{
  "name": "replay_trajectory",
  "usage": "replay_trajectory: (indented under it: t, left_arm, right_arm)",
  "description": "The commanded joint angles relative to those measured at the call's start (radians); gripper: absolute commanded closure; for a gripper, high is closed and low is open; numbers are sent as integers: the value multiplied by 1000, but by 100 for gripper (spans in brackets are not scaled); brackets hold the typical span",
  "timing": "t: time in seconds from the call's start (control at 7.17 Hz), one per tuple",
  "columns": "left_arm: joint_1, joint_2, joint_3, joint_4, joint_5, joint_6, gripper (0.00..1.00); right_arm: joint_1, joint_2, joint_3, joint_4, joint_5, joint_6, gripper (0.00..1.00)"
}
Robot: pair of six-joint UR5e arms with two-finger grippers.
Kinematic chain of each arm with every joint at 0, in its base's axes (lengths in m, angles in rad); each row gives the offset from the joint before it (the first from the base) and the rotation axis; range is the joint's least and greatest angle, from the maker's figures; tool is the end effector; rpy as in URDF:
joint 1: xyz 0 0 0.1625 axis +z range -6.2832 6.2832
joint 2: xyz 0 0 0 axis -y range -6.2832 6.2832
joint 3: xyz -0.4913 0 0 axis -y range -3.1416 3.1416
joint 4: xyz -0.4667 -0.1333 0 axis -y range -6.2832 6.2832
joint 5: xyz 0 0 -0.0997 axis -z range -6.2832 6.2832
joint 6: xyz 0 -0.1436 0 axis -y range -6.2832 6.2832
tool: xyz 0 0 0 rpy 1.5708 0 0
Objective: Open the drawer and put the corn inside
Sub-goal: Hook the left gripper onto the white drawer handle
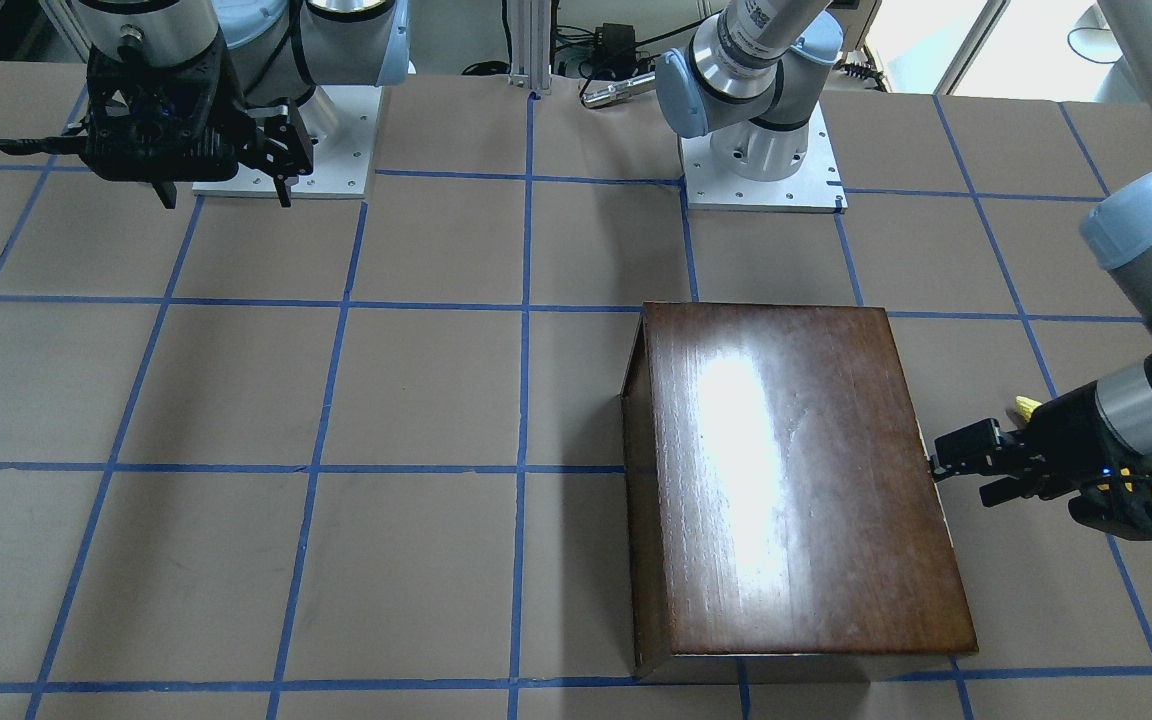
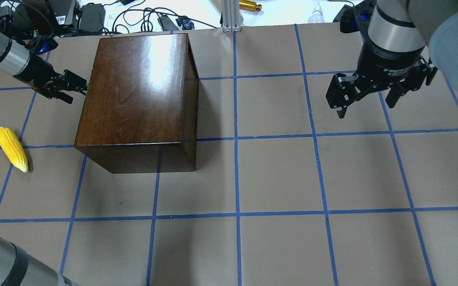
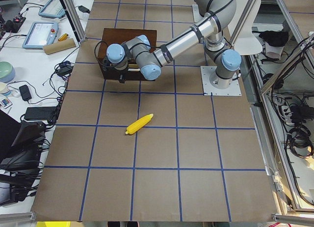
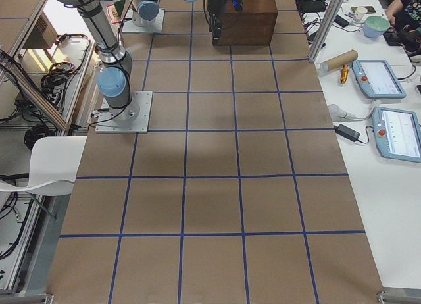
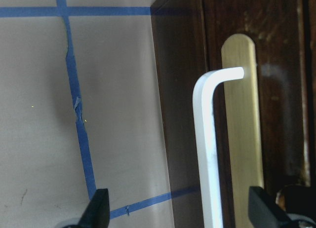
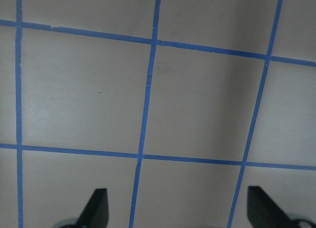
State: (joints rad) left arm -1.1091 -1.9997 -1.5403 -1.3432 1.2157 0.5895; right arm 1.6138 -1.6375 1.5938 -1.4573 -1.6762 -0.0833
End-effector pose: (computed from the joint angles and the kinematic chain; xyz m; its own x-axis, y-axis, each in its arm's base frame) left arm 0.1522 -0.7171 0.2786 -0.9199 0.0993 0.3793 0.0872 0.9950 -0.0492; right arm 0.1406 -0.5174 0.5237 -0.9862 -0.1328 0.0988 -0.1254 0.9890 0.0782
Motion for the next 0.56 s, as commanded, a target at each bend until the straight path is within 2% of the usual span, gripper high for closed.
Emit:
replay_trajectory:
  t: [0.0, 0.42]
  left_arm:
    - [0, -19, -3, 1, -1, -7, 0]
    - [0, -45, 0, 4, -1, -7, 0]
  right_arm:
    - [0, -1, 0, 0, 1, 0, 0]
    - [0, -1, 0, 0, 0, 0, 0]
